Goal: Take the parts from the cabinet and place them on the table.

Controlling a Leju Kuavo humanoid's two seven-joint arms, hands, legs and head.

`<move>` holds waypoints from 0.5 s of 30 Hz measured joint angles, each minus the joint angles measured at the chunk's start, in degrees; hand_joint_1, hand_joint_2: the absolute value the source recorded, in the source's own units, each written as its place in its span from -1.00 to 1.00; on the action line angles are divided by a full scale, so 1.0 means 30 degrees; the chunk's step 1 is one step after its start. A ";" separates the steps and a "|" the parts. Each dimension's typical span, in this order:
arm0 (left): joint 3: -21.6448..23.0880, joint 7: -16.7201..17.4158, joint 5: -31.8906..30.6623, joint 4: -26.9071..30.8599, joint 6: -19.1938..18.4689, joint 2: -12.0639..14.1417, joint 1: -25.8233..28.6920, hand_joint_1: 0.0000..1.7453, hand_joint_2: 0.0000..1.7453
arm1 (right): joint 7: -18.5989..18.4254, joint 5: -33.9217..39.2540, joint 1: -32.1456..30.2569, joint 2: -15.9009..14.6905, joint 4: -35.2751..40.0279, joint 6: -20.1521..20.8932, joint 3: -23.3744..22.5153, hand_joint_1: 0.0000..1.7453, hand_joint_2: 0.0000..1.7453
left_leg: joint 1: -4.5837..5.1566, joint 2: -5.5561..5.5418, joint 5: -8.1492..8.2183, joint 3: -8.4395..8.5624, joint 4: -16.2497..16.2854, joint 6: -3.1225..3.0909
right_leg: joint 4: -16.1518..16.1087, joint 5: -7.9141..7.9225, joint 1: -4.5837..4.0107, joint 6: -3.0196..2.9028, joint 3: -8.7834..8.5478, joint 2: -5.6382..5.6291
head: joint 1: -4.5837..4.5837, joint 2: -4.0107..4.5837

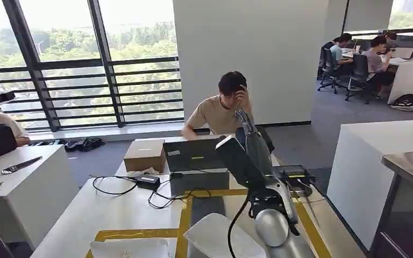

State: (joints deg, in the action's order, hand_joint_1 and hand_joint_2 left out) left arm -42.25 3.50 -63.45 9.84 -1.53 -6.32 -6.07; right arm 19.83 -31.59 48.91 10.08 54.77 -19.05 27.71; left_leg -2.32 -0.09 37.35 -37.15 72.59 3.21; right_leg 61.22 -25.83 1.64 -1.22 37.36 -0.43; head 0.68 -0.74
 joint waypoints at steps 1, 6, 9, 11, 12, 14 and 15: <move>-0.0058 -0.0007 0.0007 0.0000 0.0000 0.0000 0.0033 -1.00 -1.00 | 0.0298 0.1428 -0.0635 -0.0022 0.1195 0.0649 0.0000 -1.00 -1.00 | 0.0071 0.0000 0.0345 -0.0337 0.1063 -0.0088 | 0.0000 0.0072 -0.0115 -0.0083 0.0091 0.0020 | 0.0022 0.0000; -0.0197 -0.0036 0.0058 0.0007 0.0029 0.0029 0.0056 -1.00 -1.00 | 0.0895 0.5394 -0.2097 -0.0146 0.5280 0.3059 -0.0073 -1.00 -1.00 | 0.0707 0.0011 -0.1527 0.2828 -0.4183 -0.1216 | 0.0000 0.0609 -0.0411 -0.0088 0.0529 -0.0024 | 0.0022 0.0000; -0.0290 -0.0116 0.0117 0.0015 0.0123 0.0051 0.0056 -1.00 -1.00 | 0.1475 0.7312 -0.2558 -0.0283 0.6476 0.3975 -0.0196 -1.00 -1.00 | 0.0926 0.0063 -0.1907 0.2691 -0.4431 -0.1006 | -0.0225 0.0996 -0.0336 0.0304 0.0544 0.0030 | 0.0022 0.0000; -0.0386 -0.0189 0.0124 0.0022 0.0131 0.0073 0.0133 -1.00 -1.00 | 0.1966 0.8068 -0.3067 -0.0416 0.7444 0.3881 -0.0299 -1.00 -1.00 | 0.0799 0.0047 -0.2390 0.2525 -0.4764 -0.1189 | -0.0449 0.1347 -0.0409 0.0602 0.0549 0.0032 | 0.0000 0.0000; -0.0393 -0.0197 0.0117 0.0022 0.0131 0.0044 0.0130 -1.00 -1.00 | 0.2199 0.8023 -0.3342 -0.0642 0.8070 0.3596 -0.0357 -1.00 -1.00 | 0.0741 0.0160 -0.2687 0.2560 -0.4829 -0.1268 | -0.0180 0.0749 -0.0325 0.0672 0.0735 -0.0009 | 0.0029 0.0000; -0.0401 -0.0197 0.0073 0.0029 0.0131 0.0044 0.0152 -1.00 -1.00 | 0.2359 0.7682 -0.3913 -0.0946 0.9325 0.3045 -0.0372 -1.00 -1.00 | 0.0727 0.0151 -0.3072 0.2047 -0.4829 -0.1472 | 0.1765 -0.1544 -0.0319 0.0805 0.1266 0.0037 | -0.0109 0.0000; -0.0400 -0.0197 0.0036 0.0029 0.0138 0.0029 0.0195 -1.00 -1.00 | 0.2366 0.7535 -0.4293 -0.1079 0.9812 0.2934 -0.0372 -1.00 -1.00 | 0.0733 0.0164 -0.3257 0.1799 -0.4818 -0.1486 | 0.3176 -0.2466 -0.0324 0.0856 0.1583 0.0035 | -0.0124 0.0000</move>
State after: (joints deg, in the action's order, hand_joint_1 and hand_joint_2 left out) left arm -43.45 2.91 -63.34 9.92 -1.11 -6.23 -5.48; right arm 26.93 -8.98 36.03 6.84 84.20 -10.25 26.60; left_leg -0.12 0.40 27.58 -31.76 58.13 -1.25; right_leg 70.75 -33.23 0.66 1.35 42.11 -0.32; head 0.31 -0.74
